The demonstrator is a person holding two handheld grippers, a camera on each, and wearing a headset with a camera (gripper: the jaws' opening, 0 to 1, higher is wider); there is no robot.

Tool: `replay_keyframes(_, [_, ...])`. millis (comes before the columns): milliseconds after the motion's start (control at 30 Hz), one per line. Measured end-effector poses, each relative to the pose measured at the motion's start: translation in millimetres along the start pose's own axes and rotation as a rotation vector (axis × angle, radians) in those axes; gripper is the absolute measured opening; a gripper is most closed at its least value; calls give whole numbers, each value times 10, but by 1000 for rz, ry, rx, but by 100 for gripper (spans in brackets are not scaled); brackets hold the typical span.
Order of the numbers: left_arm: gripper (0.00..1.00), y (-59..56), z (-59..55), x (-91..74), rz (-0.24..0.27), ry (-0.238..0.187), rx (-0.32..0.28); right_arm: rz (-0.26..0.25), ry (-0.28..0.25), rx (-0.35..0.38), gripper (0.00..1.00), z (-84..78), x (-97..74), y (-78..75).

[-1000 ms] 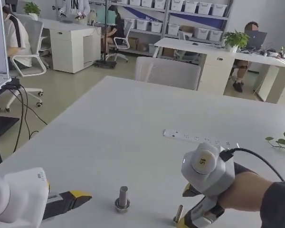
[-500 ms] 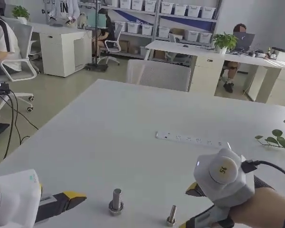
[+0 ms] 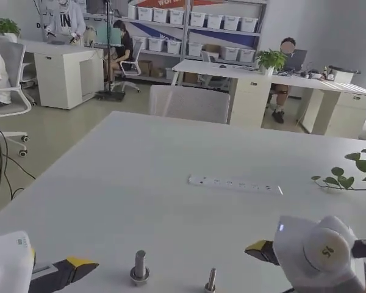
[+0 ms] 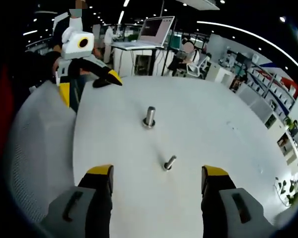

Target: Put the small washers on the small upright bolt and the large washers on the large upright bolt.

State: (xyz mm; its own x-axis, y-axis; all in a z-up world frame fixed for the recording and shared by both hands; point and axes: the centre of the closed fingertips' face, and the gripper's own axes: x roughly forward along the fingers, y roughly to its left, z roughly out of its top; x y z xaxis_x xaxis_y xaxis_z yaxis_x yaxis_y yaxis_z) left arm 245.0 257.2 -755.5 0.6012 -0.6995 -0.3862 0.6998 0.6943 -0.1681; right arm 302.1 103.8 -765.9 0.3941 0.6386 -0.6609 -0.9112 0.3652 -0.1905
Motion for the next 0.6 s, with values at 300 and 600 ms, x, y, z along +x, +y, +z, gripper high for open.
replay_keyframes(300, [88,-25,16,-31,11,-11,-8,-84,-101,70,77,57,-279,60])
replay_keyframes(600, [88,-55,42,-53,21,-24,-10,-135,-175,160,83,-4,-418,131])
